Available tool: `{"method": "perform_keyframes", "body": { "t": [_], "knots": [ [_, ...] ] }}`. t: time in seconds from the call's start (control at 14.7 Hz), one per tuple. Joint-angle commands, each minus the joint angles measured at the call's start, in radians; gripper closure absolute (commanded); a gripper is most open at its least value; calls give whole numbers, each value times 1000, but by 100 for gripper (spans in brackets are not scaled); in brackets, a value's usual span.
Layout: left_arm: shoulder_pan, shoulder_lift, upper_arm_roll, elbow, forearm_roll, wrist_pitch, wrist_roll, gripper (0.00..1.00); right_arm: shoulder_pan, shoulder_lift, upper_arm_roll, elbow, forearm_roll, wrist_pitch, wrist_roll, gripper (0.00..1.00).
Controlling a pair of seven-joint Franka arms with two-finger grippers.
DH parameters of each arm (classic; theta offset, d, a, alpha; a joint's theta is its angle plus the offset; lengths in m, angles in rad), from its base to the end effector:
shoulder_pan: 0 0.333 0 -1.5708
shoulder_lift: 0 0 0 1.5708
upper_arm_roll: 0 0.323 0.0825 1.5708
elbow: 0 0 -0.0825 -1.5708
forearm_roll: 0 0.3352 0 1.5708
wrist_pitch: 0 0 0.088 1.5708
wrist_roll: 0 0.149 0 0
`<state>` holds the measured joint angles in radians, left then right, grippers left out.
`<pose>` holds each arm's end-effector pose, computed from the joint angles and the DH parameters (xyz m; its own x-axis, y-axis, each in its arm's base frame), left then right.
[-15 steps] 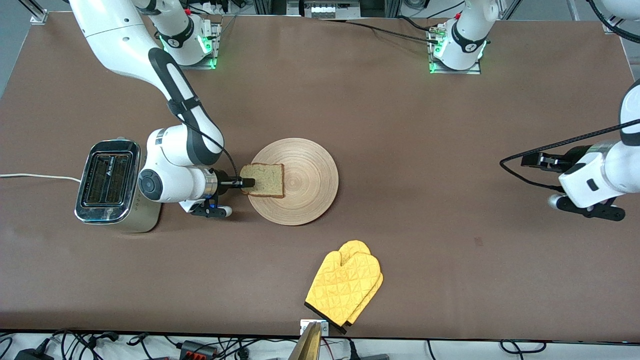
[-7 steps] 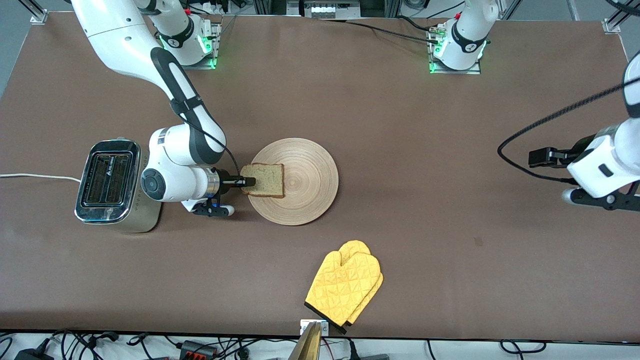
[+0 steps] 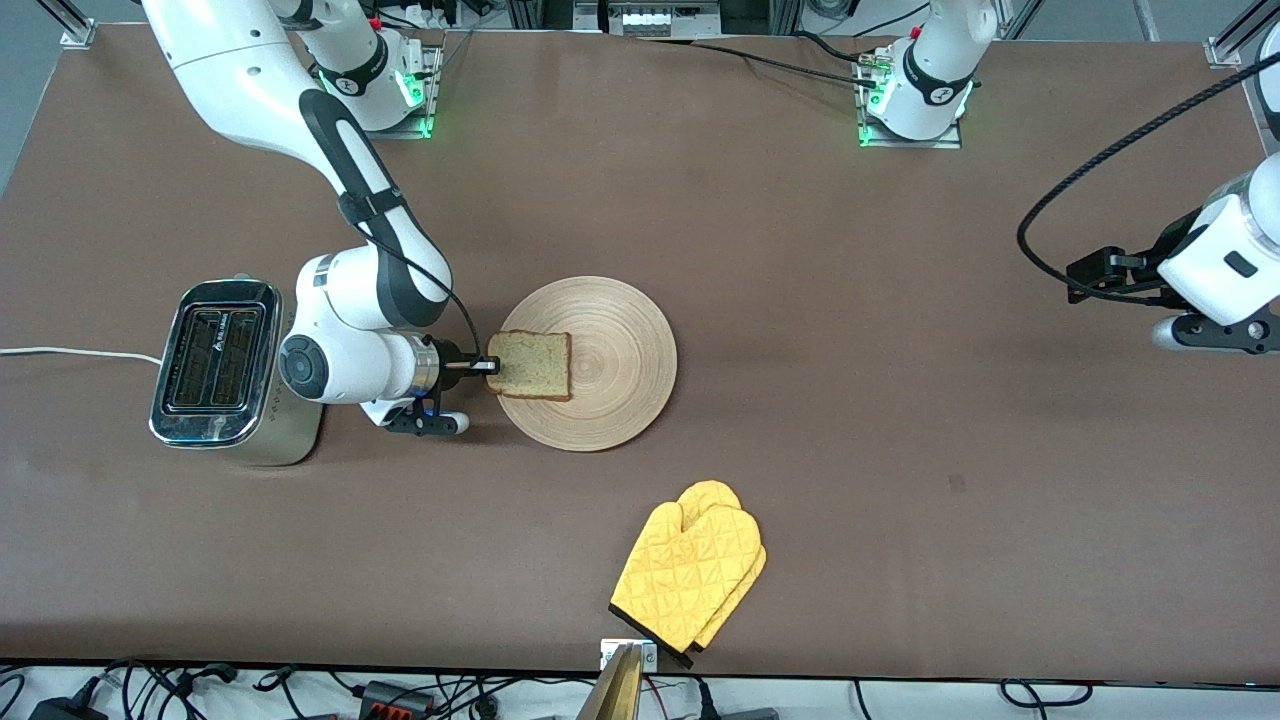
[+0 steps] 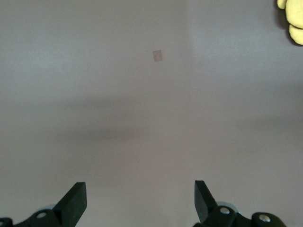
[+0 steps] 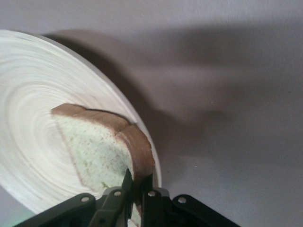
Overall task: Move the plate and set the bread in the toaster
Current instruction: 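Lift the bread with the right gripper and carry it over the toaster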
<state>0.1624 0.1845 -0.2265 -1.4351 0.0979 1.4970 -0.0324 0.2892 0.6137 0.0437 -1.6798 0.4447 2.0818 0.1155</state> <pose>0.5478 -0.0092 0.5453 0.9930 -0.0253 -0.1157 -0.0324 -0.9977 -0.0604 0.5746 0.2357 0.2331 0.9574 -0.0002 -0.2887 -0.0950 -0.9446 -0.3142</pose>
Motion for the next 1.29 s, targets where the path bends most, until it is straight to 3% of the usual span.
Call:
{"method": "perform_keyframes", "body": {
  "t": [0.0,0.14,0.34,0.68,1.02,1.22],
  "knots": [
    [20,-173,-5,-252,-21,121,-40,0,5,-69,-11,17,3,-49,-7,100],
    [20,-204,-5,-297,-23,140,-70,0,-8,-98,-19,43,-14,-122,-5,100],
    [19,-203,-5,-284,-23,140,-72,0,-21,-137,-36,107,-163,-241,4,100],
    [19,-182,-5,-233,-23,135,-58,0,-22,-163,-160,260,-398,-483,-19,100],
    [19,-158,-5,-189,-26,128,-60,0,-21,-163,-315,409,-431,-741,-120,100],
    [20,-157,-2,-188,-62,128,-61,0,-18,-163,-376,419,-460,-792,-122,100]
  ]
}}
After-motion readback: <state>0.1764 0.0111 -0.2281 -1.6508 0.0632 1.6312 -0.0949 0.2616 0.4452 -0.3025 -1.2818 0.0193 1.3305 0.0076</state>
